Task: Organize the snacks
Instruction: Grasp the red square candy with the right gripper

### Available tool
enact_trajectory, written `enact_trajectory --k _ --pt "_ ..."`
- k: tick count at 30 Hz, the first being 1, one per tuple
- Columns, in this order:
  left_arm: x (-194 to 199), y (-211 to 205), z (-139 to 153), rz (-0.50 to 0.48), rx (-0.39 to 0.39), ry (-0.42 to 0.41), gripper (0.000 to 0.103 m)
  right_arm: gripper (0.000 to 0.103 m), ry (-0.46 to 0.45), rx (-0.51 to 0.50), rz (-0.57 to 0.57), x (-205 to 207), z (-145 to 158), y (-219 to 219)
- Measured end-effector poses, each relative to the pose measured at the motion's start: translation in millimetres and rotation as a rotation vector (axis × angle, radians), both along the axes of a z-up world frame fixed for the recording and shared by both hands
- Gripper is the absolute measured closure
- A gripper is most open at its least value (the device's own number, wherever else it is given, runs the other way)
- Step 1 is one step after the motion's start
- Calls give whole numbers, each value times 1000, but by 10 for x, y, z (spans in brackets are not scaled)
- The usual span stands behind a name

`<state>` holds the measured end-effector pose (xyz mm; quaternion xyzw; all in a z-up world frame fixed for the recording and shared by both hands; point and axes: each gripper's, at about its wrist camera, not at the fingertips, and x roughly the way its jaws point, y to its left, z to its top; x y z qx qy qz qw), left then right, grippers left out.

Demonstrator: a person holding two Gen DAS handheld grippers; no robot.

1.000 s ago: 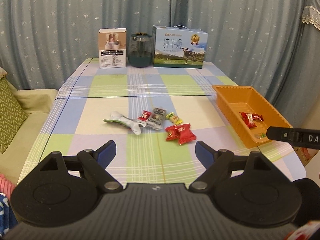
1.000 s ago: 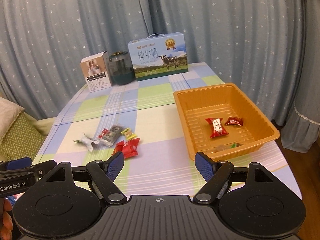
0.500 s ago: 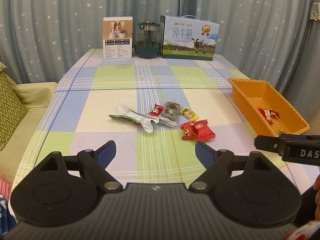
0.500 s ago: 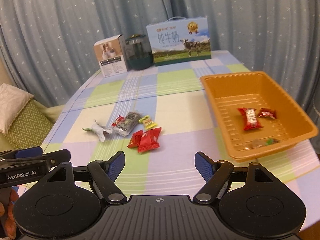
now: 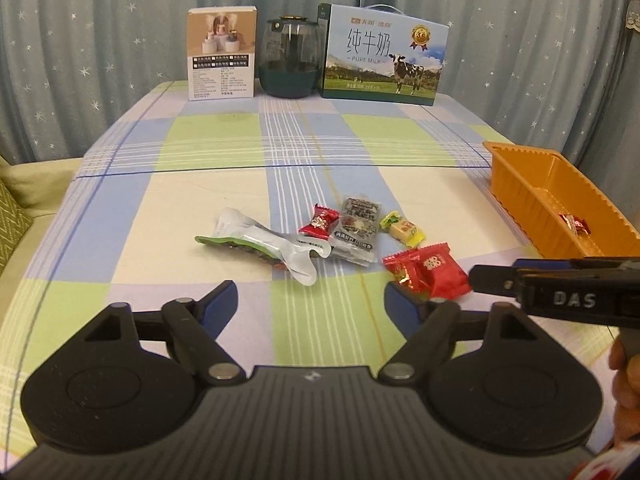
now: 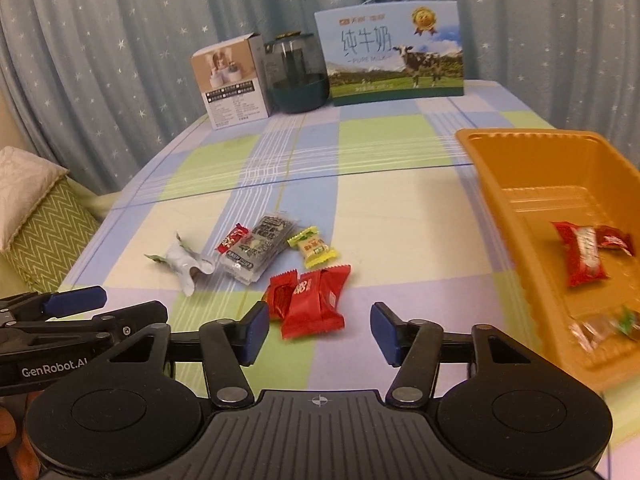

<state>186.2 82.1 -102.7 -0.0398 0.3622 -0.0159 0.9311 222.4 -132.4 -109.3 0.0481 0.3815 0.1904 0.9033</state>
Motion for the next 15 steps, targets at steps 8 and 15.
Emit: enact_trajectory --k 8,15 --pt "125 -3 -152 -13 -48 9 27 51 23 3 23 285 -179 131" --pt "154 -25 -219 -19 -50 17 27 57 52 -11 21 410 -302 159"
